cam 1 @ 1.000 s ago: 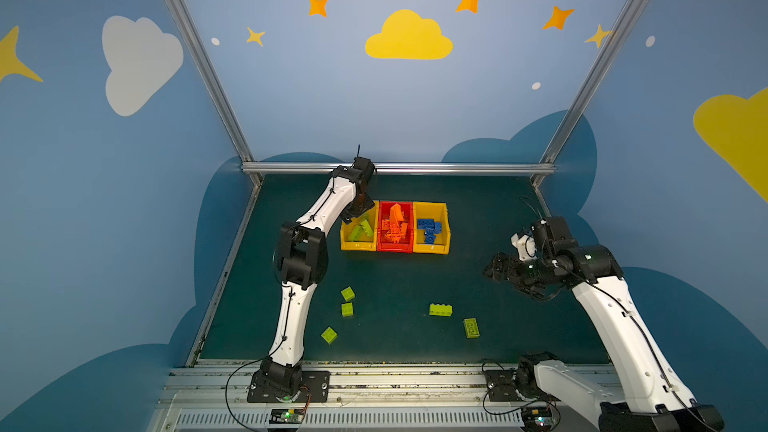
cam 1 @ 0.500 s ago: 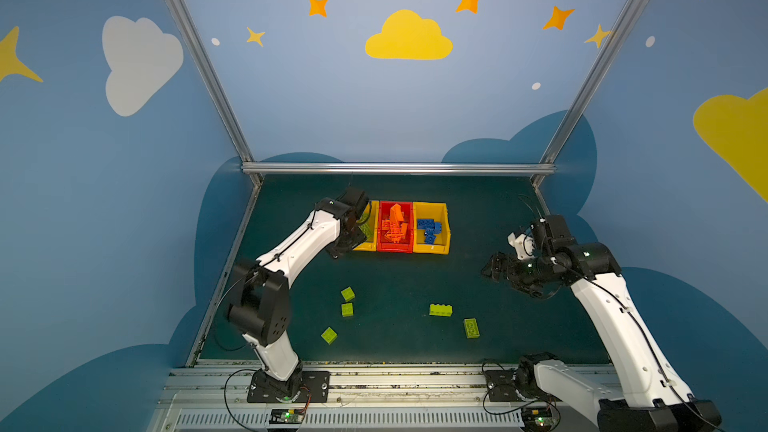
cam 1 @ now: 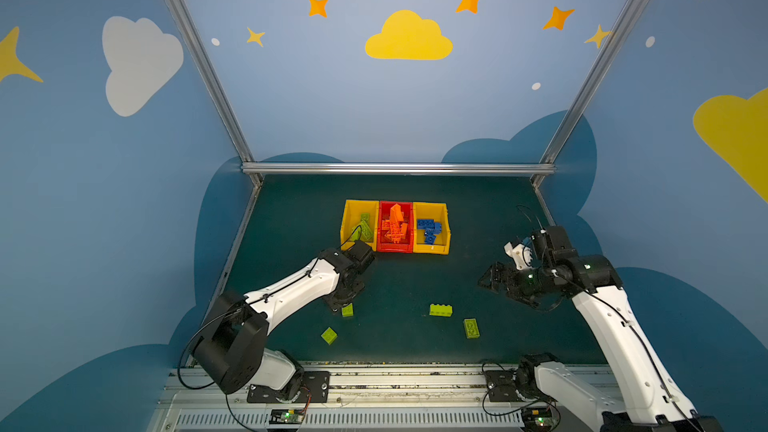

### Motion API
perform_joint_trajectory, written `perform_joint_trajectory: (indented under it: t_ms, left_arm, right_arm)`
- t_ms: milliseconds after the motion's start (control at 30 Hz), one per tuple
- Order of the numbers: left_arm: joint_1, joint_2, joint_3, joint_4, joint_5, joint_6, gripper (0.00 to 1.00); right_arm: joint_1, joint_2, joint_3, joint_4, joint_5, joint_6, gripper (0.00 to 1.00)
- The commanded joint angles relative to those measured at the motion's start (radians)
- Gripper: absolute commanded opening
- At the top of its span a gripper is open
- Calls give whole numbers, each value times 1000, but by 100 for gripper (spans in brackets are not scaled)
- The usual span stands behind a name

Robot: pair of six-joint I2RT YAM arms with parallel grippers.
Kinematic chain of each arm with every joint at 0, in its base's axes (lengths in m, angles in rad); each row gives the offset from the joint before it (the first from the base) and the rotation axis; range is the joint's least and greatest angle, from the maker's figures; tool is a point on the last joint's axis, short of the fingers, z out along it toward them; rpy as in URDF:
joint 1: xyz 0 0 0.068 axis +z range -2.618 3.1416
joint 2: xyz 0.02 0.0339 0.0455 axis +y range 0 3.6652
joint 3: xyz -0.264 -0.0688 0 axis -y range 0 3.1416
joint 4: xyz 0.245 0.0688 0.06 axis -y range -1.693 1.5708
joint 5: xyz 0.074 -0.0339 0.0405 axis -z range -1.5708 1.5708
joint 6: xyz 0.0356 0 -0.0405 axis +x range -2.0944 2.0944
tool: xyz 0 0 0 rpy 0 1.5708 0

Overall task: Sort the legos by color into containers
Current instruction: 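Lift the left gripper out of the yellow bin toward the remaining green bricks, then grasp a lime-green 2x2 brick with the left gripper and lift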

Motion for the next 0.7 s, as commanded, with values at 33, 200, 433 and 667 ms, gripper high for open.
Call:
perform_joint_trajectory:
  t_ms: [33,200,433,667]
  left_arm:
    - [4,74,33,13,-45,-3,68]
    - [13,174,80,37,-30,43,66]
    - [55,219,56,85,-9,85,58]
    - [86,226,26,115,18,118,34]
  right_arm:
    - [-3,-39,7,-50,12,2,92]
    - [-3,-56,15,-70,25,8,92]
    - [-4,-60,21,-87,42,14,92]
    - [-3,-38,22,-75,39,26,92]
